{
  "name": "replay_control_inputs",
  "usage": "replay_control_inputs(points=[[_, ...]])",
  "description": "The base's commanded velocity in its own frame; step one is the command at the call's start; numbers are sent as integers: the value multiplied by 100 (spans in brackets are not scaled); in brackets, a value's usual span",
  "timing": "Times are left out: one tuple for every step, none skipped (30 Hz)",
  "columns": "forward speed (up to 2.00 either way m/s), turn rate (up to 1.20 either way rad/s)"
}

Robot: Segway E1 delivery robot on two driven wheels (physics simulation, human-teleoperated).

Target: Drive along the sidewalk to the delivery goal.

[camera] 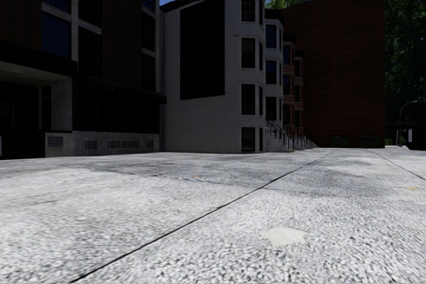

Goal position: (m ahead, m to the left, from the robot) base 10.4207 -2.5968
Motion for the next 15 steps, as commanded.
replay_control_inputs(points=[[200,0],[200,0],[200,0],[200,0],[200,0],[200,0],[200,0],[200,0],[200,0],[200,-5],[200,-9],[200,-9],[200,-10],[200,-10],[200,-10]])
